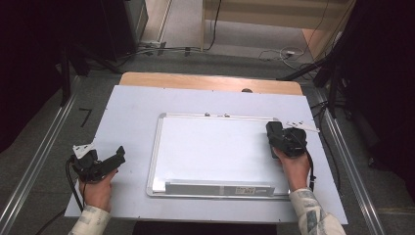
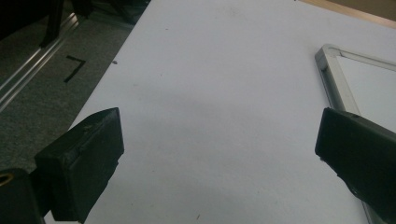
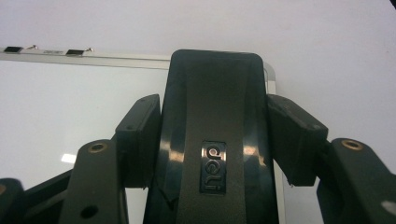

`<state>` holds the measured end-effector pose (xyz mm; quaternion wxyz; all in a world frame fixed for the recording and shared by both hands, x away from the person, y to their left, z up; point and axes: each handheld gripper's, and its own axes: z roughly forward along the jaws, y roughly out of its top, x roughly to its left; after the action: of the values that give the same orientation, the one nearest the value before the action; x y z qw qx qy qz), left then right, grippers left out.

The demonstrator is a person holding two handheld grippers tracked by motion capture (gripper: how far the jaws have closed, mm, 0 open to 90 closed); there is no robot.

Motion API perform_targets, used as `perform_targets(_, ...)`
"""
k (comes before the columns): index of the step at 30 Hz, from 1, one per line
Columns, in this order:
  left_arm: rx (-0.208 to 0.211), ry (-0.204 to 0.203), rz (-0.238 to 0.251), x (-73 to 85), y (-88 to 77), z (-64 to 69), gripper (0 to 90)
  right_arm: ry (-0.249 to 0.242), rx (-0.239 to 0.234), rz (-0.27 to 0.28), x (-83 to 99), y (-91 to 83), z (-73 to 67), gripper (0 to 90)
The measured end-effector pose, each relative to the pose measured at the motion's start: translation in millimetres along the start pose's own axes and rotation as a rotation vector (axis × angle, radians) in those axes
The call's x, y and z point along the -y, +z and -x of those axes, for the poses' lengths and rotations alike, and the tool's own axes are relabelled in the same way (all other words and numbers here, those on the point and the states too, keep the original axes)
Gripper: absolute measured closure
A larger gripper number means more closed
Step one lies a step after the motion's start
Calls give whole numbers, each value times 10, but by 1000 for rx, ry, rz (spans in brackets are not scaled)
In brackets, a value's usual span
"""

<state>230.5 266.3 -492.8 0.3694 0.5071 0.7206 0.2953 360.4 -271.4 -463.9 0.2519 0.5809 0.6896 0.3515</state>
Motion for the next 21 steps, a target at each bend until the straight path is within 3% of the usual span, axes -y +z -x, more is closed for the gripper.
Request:
perform_targets(10,0,-4,0,-4,1,-18,11,7,32,-24,-97,262,-10,375)
perform_targets(16,-2,-8,-1,-4,5,-22,11,-20,67,-46,-106,382,-30,375)
perform_targets(21,-3,-10,0,-3,4,-25,11,6,79,-78,-103,479,21,374)
